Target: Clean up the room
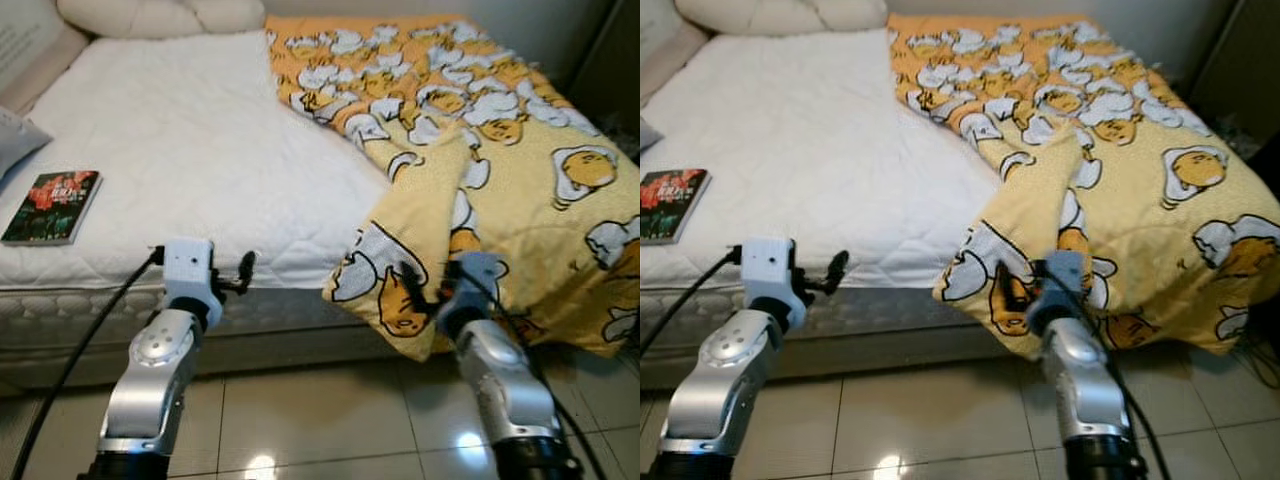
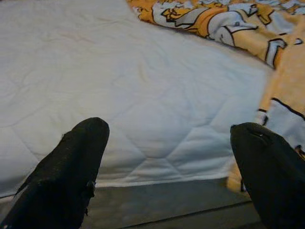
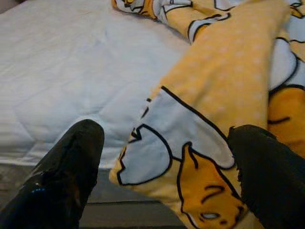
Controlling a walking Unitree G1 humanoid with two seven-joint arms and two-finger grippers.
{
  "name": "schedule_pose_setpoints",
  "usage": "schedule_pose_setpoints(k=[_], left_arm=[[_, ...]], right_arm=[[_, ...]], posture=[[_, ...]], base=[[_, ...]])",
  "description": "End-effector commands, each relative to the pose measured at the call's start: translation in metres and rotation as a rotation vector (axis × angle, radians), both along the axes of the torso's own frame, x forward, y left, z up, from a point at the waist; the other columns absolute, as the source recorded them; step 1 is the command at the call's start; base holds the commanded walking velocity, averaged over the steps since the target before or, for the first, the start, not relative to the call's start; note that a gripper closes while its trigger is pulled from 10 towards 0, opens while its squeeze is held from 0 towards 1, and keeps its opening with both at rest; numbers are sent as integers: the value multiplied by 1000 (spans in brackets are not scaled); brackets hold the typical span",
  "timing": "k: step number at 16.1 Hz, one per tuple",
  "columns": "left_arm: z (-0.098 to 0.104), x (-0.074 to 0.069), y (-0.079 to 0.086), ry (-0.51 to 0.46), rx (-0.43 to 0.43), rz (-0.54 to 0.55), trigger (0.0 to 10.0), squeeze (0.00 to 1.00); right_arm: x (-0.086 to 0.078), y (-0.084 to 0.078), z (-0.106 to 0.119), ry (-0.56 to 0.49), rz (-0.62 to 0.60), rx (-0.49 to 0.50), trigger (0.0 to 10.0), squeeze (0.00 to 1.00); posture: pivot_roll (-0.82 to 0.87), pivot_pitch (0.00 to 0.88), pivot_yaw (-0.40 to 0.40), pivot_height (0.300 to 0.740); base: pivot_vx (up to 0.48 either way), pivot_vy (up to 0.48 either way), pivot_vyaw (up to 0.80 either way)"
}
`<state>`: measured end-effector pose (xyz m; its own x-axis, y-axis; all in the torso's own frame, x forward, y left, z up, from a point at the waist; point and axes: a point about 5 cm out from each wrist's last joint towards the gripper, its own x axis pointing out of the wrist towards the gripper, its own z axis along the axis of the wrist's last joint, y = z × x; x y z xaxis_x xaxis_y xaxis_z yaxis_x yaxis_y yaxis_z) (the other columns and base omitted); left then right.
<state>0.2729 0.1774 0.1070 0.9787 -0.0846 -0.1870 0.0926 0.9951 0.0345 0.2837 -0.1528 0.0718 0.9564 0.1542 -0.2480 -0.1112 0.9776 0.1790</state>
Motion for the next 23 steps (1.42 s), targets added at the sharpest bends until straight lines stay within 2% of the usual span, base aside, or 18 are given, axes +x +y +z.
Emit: schedule_pose_setpoints(k=[1,4,12,19,23], left_arm=[[0,1,-3,5,-7,-13,10000,0],[0,2,-4,4,-8,-13,10000,0],[0,2,-2,3,-10,1,10000,0],[-2,1,-3,6,-11,-1,10000,0],[-2,1,-3,11,-12,-1,10000,0]], right_arm=[[2,-6,3,-4,-15,-5,10000,0],[4,-2,4,-11,27,-40,10000,0],[8,2,3,2,37,-29,10000,0],[5,6,0,17,73,-38,10000,0],[3,13,-1,17,136,-65,10000,0]], posture=[[-15,0,12,740],[-13,0,9,740],[0,0,-4,740],[-1,0,-5,740],[-1,0,-6,740]], base=[[352,0,0],[352,0,0],[353,0,0],[350,0,0],[346,0,0]])
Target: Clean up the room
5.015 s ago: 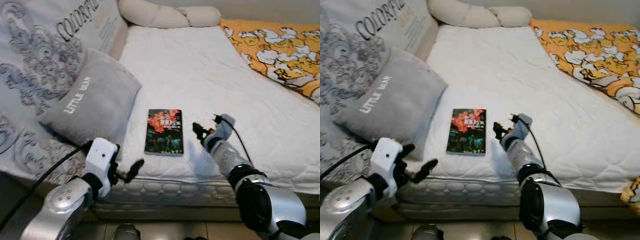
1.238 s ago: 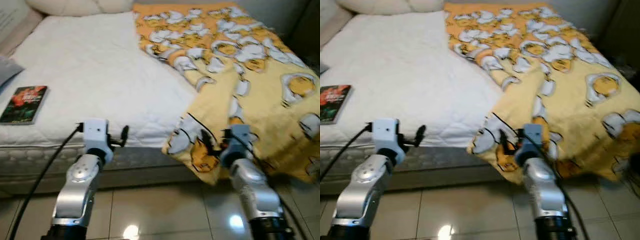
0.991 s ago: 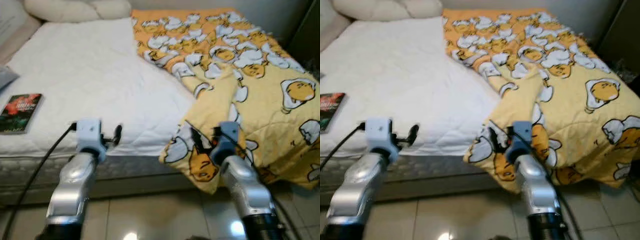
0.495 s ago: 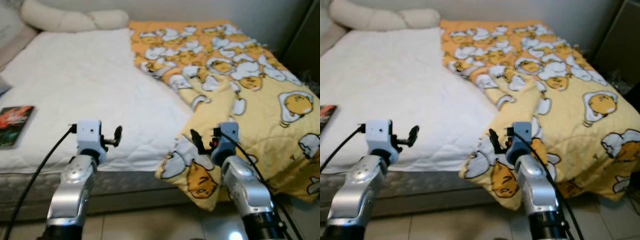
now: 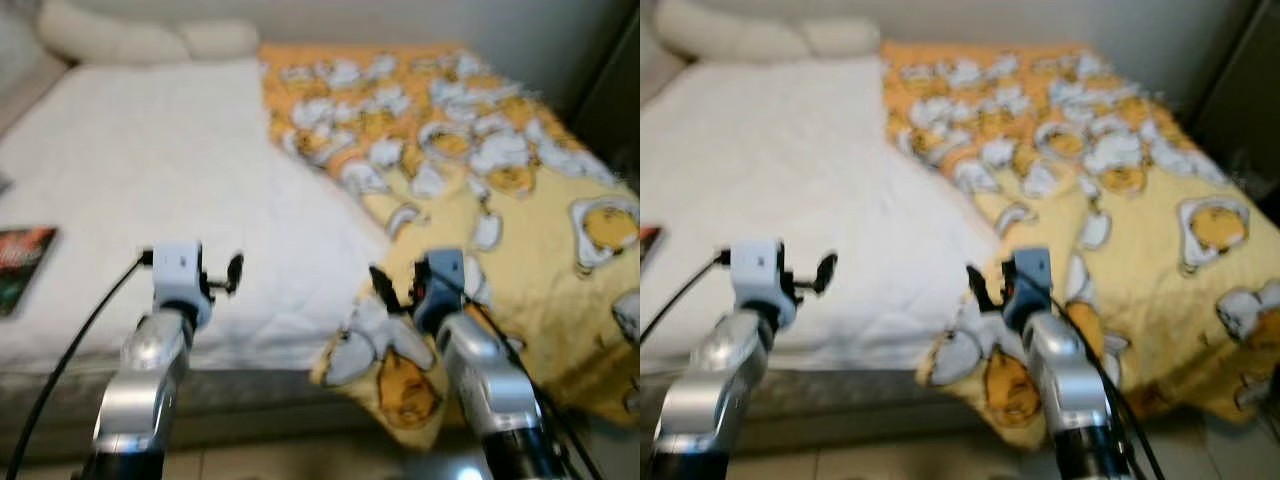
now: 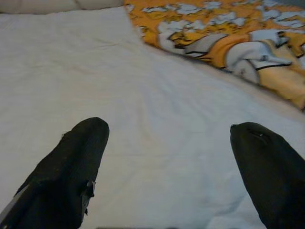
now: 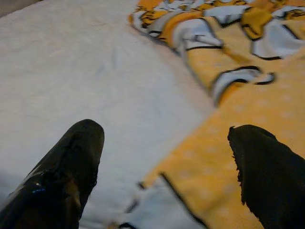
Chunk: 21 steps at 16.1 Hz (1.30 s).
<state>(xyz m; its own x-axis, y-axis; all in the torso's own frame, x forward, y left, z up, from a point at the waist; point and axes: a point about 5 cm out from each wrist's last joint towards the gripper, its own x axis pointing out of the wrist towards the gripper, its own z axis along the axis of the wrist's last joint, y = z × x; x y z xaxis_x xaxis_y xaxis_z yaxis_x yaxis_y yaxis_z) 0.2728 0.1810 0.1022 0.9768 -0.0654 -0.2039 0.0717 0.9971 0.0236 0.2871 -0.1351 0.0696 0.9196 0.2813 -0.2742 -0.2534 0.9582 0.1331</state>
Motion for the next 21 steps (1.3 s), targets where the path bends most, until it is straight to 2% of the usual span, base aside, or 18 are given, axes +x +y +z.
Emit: schedule_pose_setpoints(k=[1,10,13,14,16,19,21], left_arm=[[2,0,-7,-6,-2,-23,10000,0],[0,-5,-9,7,8,-40,10000,0],[-2,-8,-6,23,26,-37,10000,0],[-4,-10,-5,36,49,-55,10000,0],[-5,-10,-5,45,79,-106,10000,0],[-5,-19,-9,61,149,-293,10000,0],[-5,-23,-11,71,164,-346,10000,0]], right_arm=[[-1,-4,0,6,-5,-12,10000,0],[-1,-1,-2,28,43,0,10000,0],[-3,2,-6,82,83,50,10000,0],[-3,1,-14,161,92,-2,10000,1000],[-1,1,-19,231,58,-5,10000,1000],[1,2,-37,414,-81,-30,10000,1000],[1,4,-41,463,-97,-45,10000,1000]], posture=[[-1,0,-6,740],[24,0,-22,740],[33,0,-25,740],[30,0,-21,740],[28,0,-19,740],[36,0,-25,740],[40,0,-27,740]], base=[[341,0,0],[333,0,0],[189,0,0],[0,0,0],[0,0,0],[0,0,0],[0,0,0]])
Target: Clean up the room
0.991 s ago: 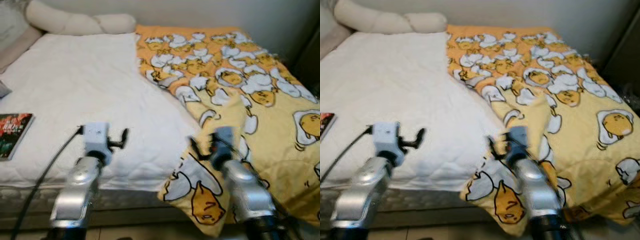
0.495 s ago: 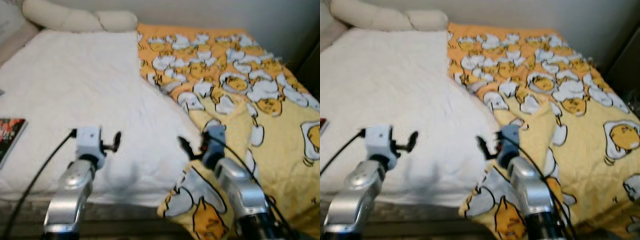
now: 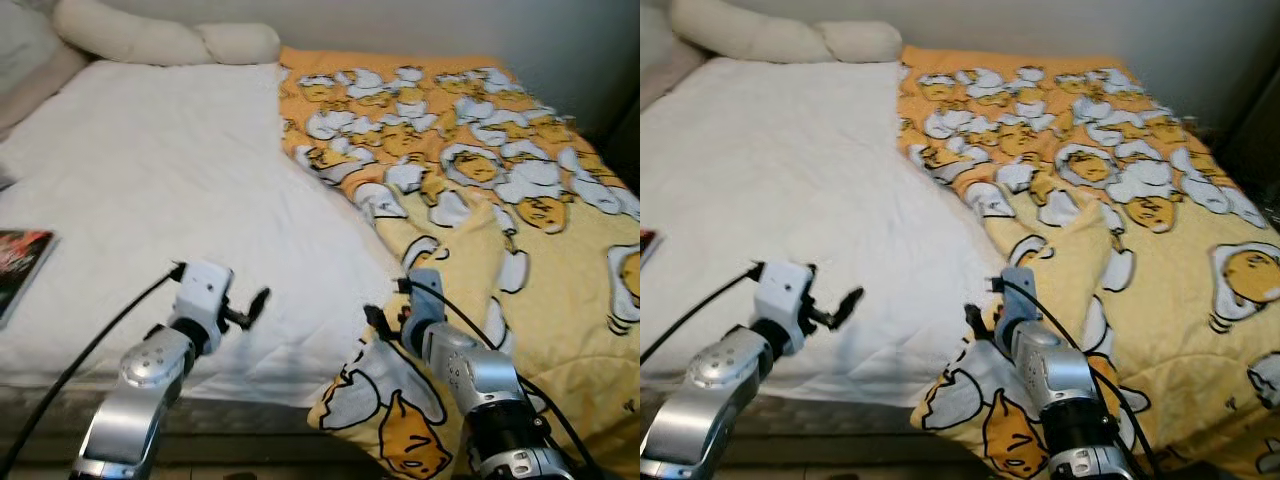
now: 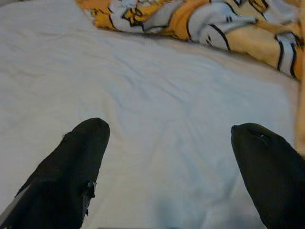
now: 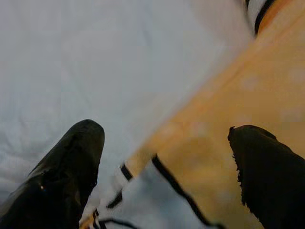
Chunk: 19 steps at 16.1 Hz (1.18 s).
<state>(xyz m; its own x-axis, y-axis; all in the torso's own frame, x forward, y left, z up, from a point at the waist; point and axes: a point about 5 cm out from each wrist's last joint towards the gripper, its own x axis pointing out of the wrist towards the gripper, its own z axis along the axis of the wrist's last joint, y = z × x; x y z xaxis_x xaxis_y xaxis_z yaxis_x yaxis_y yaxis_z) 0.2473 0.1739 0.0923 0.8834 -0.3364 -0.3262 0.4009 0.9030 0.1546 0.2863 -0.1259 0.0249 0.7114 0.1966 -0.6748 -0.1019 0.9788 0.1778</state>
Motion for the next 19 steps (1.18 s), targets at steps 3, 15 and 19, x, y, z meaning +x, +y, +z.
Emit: schedule_pose_setpoints(k=[3,15,19], left_arm=[[5,-9,-2,27,25,-127,10000,0],[8,-33,-10,156,55,-347,10000,0],[10,-35,-9,180,49,-375,10000,0]], right_arm=[[11,5,-4,67,-16,-78,10000,192],[23,24,-17,213,-47,-122,0,0],[19,20,-22,240,-68,-102,0,0]], posture=[[38,0,-20,740],[54,0,-22,740],[56,0,-18,740]], base=[[0,0,0],[0,0,0],[0,0,0]])
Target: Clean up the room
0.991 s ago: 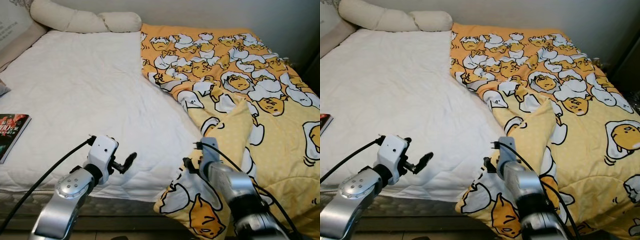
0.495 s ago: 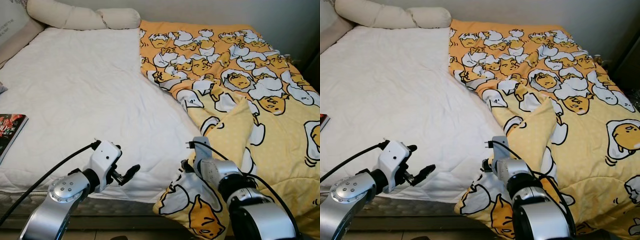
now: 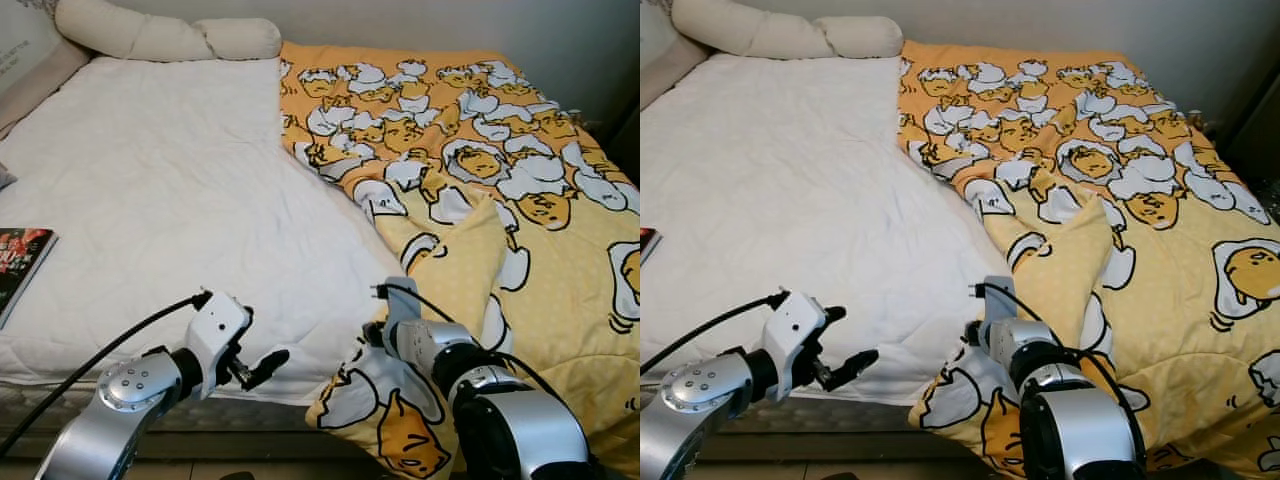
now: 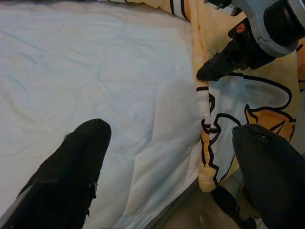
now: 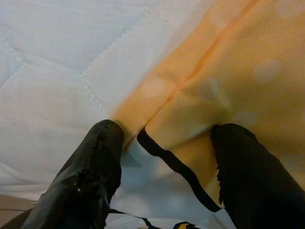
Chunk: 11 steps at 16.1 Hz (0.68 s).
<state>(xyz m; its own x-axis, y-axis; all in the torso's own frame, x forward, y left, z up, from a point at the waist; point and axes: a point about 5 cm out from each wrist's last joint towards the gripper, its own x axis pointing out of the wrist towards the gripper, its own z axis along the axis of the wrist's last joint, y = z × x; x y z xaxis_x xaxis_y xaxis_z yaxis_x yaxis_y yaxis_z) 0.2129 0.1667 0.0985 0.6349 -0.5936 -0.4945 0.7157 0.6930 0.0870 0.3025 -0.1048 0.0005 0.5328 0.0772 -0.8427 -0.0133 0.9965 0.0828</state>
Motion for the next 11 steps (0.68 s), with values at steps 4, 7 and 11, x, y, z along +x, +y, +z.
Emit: schedule_pose_setpoints(k=[4,7,11], left_arm=[[4,-3,-3,12,6,-35,10000,0],[5,-6,-2,21,7,-39,10000,0],[5,-12,-5,35,6,-45,10000,0]], right_arm=[[-3,-8,-4,12,2,-33,0,0],[-1,-9,-2,2,2,-37,0,0],[-4,-9,-5,11,15,-36,0,0]], posture=[[70,0,-14,740],[78,4,-18,740],[82,33,-30,740]], base=[[0,0,0],[0,0,0],[0,0,0]])
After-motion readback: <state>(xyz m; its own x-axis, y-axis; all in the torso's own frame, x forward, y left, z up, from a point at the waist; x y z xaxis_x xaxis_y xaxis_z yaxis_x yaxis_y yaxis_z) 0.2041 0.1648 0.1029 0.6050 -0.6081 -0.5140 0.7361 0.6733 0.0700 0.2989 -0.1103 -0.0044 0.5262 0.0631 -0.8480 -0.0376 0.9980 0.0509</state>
